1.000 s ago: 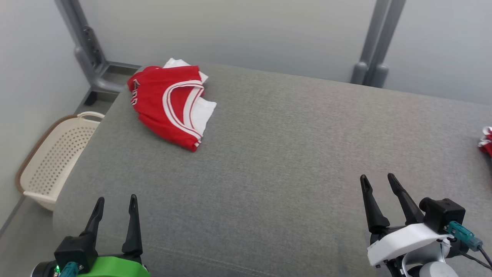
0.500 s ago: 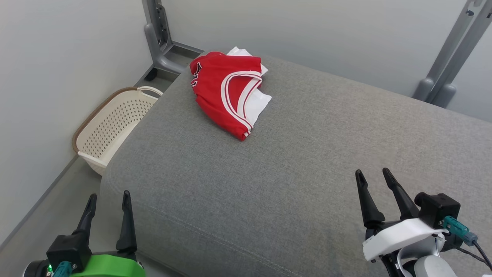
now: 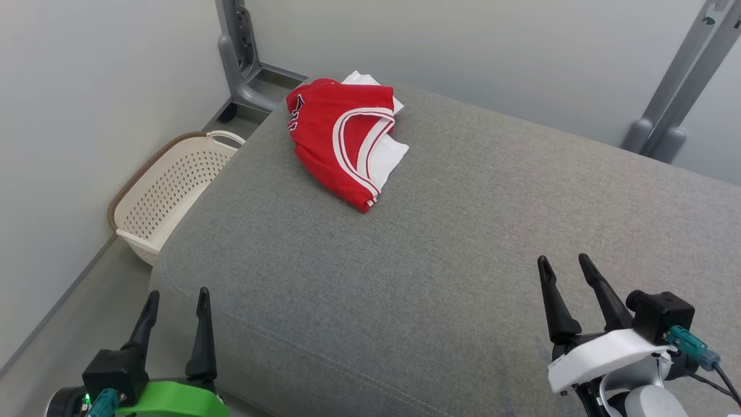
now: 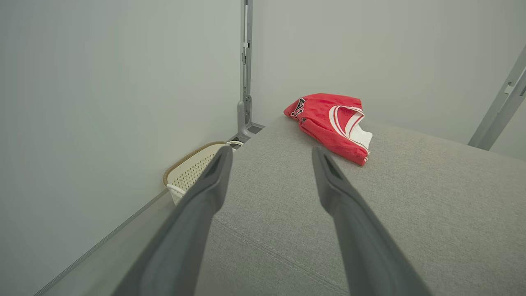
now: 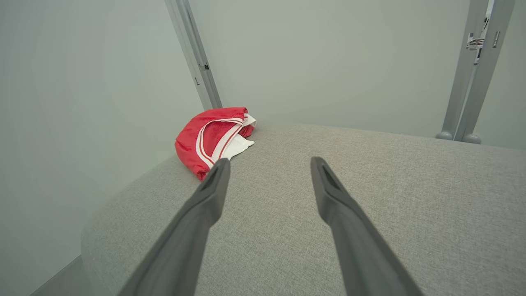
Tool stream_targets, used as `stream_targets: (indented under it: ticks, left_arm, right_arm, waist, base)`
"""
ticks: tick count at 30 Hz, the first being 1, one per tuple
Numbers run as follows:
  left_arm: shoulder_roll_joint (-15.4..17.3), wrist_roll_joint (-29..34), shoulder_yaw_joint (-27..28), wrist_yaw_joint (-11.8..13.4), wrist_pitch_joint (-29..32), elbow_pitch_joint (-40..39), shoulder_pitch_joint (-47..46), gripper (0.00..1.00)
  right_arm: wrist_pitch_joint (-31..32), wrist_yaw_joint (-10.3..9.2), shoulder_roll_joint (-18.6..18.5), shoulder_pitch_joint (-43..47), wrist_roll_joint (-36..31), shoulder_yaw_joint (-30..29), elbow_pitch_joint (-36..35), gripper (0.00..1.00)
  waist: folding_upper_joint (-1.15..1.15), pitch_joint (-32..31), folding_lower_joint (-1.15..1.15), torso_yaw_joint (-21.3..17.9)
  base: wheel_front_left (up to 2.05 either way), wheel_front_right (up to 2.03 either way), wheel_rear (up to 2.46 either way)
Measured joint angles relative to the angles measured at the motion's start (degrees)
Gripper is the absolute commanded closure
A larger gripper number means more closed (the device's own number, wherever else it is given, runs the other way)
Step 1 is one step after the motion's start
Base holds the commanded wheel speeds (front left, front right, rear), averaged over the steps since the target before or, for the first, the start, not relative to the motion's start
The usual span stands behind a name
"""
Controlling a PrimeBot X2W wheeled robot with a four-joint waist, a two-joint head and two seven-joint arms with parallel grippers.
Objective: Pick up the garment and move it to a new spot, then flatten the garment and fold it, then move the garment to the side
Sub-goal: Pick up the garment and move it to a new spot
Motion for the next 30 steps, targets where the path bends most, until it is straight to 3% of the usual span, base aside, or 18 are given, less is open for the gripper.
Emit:
stream_targets:
  ticks: [8, 15, 22, 30]
  left_arm:
    - [0.34, -0.07, -1.12, -2.24, 2.71, -0.10, -6.09, 0.00]
    - [3.15, -0.02, -2.01, -6.70, 9.56, 1.55, -18.35, 0.00]
    - [5.76, -2.31, -1.69, -12.44, 19.18, 9.49, -34.94, 0.00]
    - [6.99, -9.34, 1.43, -15.08, 31.16, 20.59, -47.94, 0.00]
  right_arm:
    - [0.35, 0.00, 0.02, 0.15, -0.03, 0.45, -1.03, 0.00]
    - [0.86, 0.00, 0.03, -0.96, -0.55, 0.35, -2.48, 0.00]
    - [1.37, -0.01, 0.00, -3.30, -1.58, 0.02, -4.57, 0.00]
    - [1.81, -0.01, 0.02, -7.49, -2.55, 0.51, -7.87, 0.00]
  waist:
    - [0.00, 0.13, 0.00, -3.27]
    - [0.00, 1.03, 0.00, -8.04]
    - [0.00, 3.40, 0.00, -13.04]
    - [0.00, 9.33, 0.00, -17.89]
  base:
    - [0.00, 0.00, 0.00]
    - [0.00, 0.00, 0.00]
    - [0.00, 0.00, 0.00]
    - [0.00, 0.00, 0.00]
